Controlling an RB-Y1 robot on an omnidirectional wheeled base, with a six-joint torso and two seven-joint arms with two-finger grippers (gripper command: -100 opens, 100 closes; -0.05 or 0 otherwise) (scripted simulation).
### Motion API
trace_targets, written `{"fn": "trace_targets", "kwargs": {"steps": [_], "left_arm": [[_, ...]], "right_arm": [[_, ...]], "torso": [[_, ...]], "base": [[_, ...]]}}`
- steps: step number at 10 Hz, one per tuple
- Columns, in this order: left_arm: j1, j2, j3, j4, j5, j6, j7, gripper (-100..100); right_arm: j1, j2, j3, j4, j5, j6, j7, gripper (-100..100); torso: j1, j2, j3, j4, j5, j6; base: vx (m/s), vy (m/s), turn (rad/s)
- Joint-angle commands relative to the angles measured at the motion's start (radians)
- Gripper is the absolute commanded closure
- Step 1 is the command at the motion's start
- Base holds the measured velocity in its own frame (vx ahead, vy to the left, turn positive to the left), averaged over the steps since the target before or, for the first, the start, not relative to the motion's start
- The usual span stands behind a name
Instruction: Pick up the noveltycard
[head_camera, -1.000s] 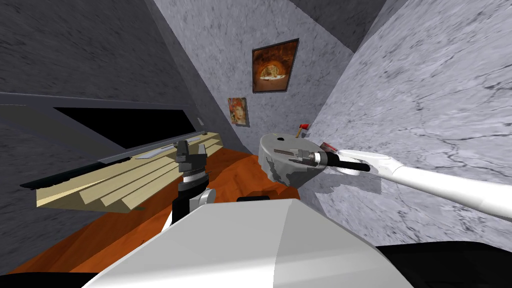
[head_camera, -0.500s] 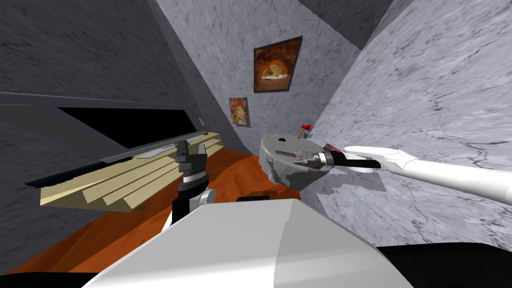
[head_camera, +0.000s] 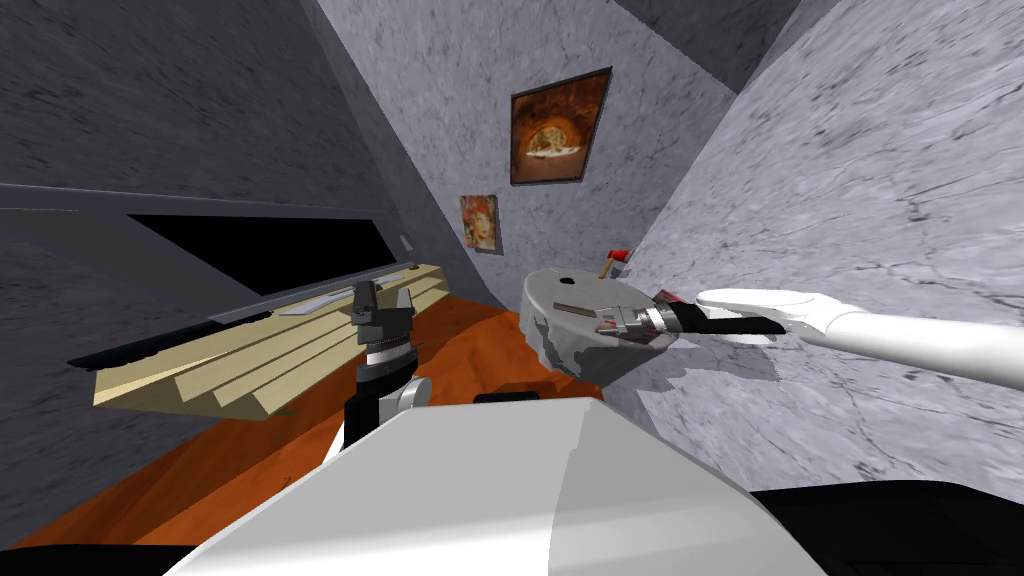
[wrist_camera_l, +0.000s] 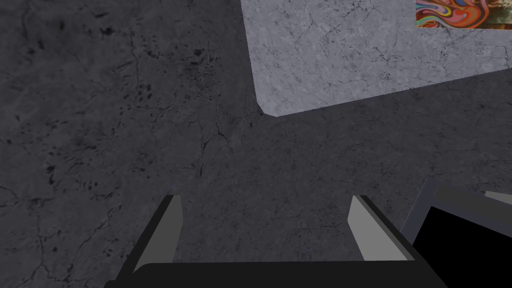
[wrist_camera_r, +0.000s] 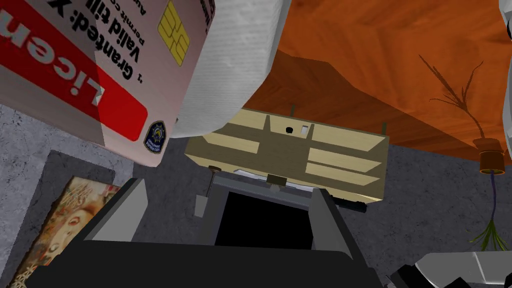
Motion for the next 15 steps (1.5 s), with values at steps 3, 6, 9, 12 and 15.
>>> {"fn": "trace_targets", "kwargs": {"steps": [3,6,9,12,15], "left_arm": [[0.000,0.000,0.000,0.000,0.000,0.000,0.000,0],[0.000,0.000,0.000,0.000,0.000,0.000,0.000,0],[0.000,0.000,0.000,0.000,0.000,0.000,0.000,0],[0.000,0.000,0.000,0.000,0.000,0.000,0.000,0],[0.000,0.000,0.000,0.000,0.000,0.000,0.000,0]], "right_arm": [[0.066,-0.123,0.041,0.054,0.002,-0.044,0.022,-100],[0.085,-0.178,0.061,0.079,0.021,-0.063,0.015,-100],[0.120,-0.257,0.099,0.124,0.056,-0.100,0.003,-100],[0.150,-0.335,0.132,0.163,0.087,-0.131,-0.008,-100],[0.174,-0.393,0.159,0.193,0.111,-0.157,-0.016,-100]], "torso": [[0.001,0.000,0.000,0.000,0.000,0.000],[0.000,0.001,0.000,0.000,0.000,0.000],[0.000,0.000,0.000,0.000,0.000,0.000],[0.000,0.001,0.000,0.000,0.000,0.000],[0.000,0.001,0.001,0.000,0.000,0.000]], "base": [[0.037,0.000,0.045],[0.027,-0.002,0.025],[0.036,-0.005,0.057],[0.027,-0.003,0.048],[0.022,-0.003,0.034]]}}
